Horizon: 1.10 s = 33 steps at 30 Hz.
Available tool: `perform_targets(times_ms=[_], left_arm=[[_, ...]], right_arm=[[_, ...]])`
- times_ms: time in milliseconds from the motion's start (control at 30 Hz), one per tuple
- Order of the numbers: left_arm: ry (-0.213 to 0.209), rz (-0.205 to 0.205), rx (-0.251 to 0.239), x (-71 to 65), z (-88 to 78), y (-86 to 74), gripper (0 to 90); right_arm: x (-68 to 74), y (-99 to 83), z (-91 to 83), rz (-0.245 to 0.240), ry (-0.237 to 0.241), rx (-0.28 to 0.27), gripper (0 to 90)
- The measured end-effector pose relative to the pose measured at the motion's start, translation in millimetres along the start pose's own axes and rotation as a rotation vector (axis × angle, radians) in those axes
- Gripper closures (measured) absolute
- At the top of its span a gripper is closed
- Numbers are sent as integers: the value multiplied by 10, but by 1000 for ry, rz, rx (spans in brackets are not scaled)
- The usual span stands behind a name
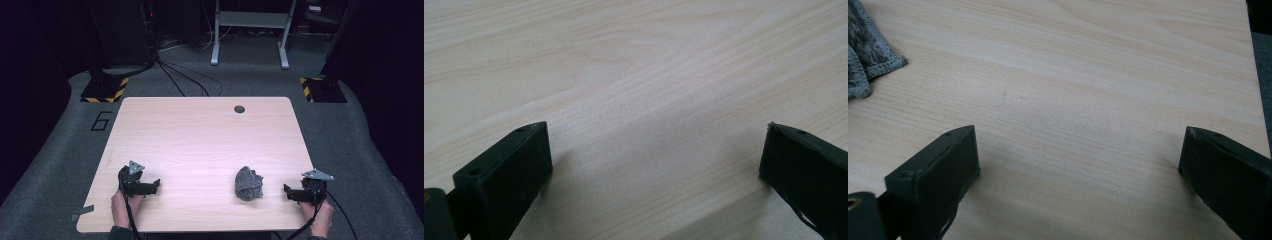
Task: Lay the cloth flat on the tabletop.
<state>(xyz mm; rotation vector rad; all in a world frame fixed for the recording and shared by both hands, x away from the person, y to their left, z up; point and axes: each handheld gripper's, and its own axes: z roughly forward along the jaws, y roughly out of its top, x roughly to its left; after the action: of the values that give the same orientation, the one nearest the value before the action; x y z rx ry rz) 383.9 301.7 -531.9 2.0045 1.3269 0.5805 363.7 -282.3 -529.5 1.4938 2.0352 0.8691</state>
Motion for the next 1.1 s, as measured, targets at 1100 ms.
perform_targets(times_ms=[1100], left_arm=[[3, -3, 0, -3, 0, 1, 4]], right_arm=[[29, 39, -37, 28, 40, 9, 0]])
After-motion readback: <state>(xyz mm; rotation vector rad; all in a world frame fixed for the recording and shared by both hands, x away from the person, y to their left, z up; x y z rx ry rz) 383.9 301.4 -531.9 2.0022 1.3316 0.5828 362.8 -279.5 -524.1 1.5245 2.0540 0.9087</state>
